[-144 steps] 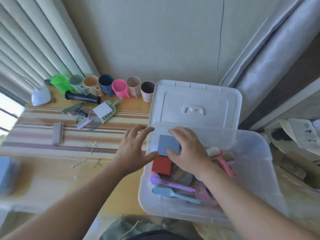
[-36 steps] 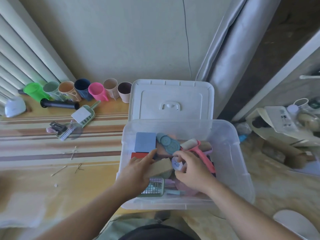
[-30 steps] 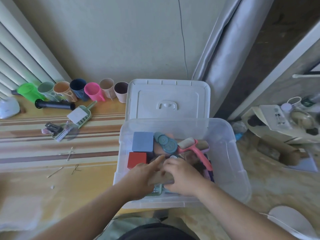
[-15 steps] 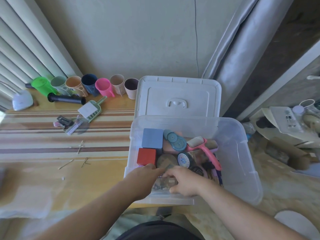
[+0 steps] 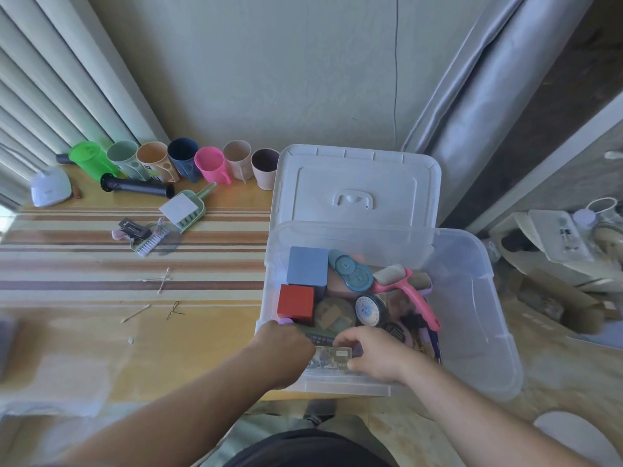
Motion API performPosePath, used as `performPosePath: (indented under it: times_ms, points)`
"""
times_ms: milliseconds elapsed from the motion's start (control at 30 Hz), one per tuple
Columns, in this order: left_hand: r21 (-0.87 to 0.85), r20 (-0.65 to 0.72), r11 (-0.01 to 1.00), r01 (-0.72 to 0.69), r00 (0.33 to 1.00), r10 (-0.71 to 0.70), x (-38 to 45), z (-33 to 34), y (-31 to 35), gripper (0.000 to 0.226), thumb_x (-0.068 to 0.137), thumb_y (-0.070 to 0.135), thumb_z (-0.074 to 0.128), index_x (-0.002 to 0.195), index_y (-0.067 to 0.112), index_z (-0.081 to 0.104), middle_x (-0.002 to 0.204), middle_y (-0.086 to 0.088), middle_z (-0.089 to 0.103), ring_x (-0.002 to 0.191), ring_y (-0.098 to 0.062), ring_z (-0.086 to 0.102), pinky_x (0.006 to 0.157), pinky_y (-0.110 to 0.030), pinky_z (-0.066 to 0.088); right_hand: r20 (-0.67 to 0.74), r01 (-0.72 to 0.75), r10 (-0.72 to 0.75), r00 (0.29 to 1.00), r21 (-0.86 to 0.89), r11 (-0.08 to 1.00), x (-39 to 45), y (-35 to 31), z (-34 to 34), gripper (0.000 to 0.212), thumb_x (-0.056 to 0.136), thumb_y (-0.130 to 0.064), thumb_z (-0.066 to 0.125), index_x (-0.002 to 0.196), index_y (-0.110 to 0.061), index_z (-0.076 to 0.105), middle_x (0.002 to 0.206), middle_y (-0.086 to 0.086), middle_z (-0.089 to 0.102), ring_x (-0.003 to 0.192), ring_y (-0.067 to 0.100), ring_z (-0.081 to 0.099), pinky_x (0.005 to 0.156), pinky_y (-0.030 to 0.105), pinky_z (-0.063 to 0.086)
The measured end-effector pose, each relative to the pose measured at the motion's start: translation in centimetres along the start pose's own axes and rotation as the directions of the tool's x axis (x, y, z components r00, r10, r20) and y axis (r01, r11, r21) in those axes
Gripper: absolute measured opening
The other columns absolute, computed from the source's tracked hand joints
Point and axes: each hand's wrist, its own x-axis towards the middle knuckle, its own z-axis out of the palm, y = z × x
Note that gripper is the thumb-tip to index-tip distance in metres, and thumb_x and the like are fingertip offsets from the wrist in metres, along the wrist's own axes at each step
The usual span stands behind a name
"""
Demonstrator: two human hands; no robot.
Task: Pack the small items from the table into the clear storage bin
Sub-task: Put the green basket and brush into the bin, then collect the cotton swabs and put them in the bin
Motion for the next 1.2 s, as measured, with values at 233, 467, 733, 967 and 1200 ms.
performPosePath:
  times_ms: [233,467,733,967,1200]
  points:
    - [-0.298,-0.498,0.955,0.006,0.852,-0.161,-2.1,-1.7,-4.7,0.036,0.090,0.025,0.062,0.124,0.037,0.067,0.122,0.004,0.066,0.109,-0.025,0.061,0.087,-0.041,0.054,-0.302,0.144,-0.156,0.941,-0.063,0.988,-0.4,-4.1,-1.8,0.026,0.095,-0.036,0.072,0.118,-0.048,0.067,0.114,-0.026,0.059,0.103,-0.012,0.055,0.075,0.010,0.039]
    - [-0.613,-0.439,0.765,0.195,0.721,-0.536,-4.7,1.0,-16.0,0.044,0.086,0.044,0.067,0.129,0.037,0.063,0.132,0.004,0.059,0.121,-0.023,0.055,0.093,-0.045,0.054,-0.491,0.320,-0.381,0.784,-0.207,0.925,4.6,-15.4,-1.9,0.042,0.095,-0.028,0.070,0.136,-0.026,0.067,0.134,-0.007,0.057,0.127,0.015,0.047,0.104,0.032,0.040]
    - [-0.646,-0.010,0.567,0.511,0.737,-0.676,-10.8,15.0,-28.5,0.040,0.090,0.037,0.062,0.130,0.041,0.062,0.136,0.005,0.057,0.128,-0.024,0.047,0.098,-0.042,0.049,-0.289,0.301,-0.399,0.870,-0.329,0.895,16.5,-29.1,5.9,0.041,0.102,-0.028,0.058,0.142,-0.024,0.063,0.134,-0.004,0.055,0.132,0.021,0.043,0.102,0.041,0.048]
    - [-0.582,0.172,0.578,0.572,0.781,-0.600,-12.6,23.7,-33.9,0.045,0.090,0.044,0.059,0.135,0.038,0.058,0.138,0.004,0.054,0.126,-0.024,0.049,0.102,-0.038,0.044,-0.032,0.128,-0.160,0.987,-0.455,0.881,27.9,-34.9,12.5,0.052,0.102,-0.017,0.055,0.152,-0.032,0.051,0.140,-0.002,0.046,0.131,0.025,0.044,0.094,0.046,0.055]
    - [-0.461,0.095,0.713,0.529,0.828,-0.553,-10.4,26.8,-35.7,0.023,0.099,0.037,0.051,0.116,0.031,0.065,0.120,0.002,0.057,0.113,-0.025,0.056,0.093,-0.038,0.045,-0.108,0.025,-0.103,0.989,-0.561,0.827,33.7,-35.9,15.4,0.046,0.099,-0.016,0.061,0.139,-0.037,0.056,0.133,0.000,0.043,0.119,0.027,0.044,0.079,0.039,0.048]
